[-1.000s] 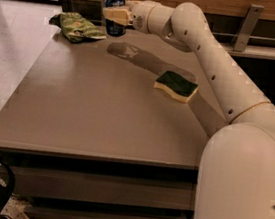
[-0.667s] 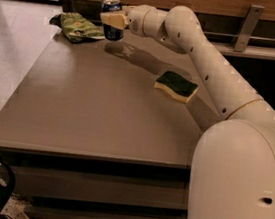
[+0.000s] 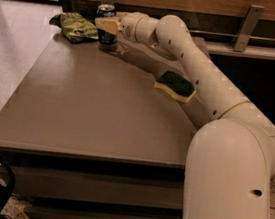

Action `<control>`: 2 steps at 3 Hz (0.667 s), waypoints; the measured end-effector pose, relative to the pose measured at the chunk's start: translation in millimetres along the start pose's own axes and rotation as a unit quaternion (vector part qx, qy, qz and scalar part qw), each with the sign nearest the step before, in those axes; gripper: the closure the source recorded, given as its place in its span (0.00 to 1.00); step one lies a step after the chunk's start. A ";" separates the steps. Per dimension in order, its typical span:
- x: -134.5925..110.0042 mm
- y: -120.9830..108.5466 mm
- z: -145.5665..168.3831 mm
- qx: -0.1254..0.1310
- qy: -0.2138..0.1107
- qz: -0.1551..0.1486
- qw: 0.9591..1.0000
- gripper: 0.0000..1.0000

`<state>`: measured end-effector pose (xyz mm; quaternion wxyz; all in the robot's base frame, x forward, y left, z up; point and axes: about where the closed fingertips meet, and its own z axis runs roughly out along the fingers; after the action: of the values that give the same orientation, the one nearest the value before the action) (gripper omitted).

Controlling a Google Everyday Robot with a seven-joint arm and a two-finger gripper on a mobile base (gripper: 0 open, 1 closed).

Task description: Move pepsi can near green jalapeno chip bag

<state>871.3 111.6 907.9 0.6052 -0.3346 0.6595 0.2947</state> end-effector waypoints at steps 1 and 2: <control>16.4 12.9 17.8 -0.013 -0.010 0.014 1.000 1.00; 27.1 16.0 23.2 -0.010 0.000 0.011 1.000 1.00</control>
Offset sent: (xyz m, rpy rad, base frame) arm 0.0015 0.0251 -0.0425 -0.0142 0.0236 0.0014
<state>871.3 137.4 878.5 0.5987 -0.3335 0.6600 0.3078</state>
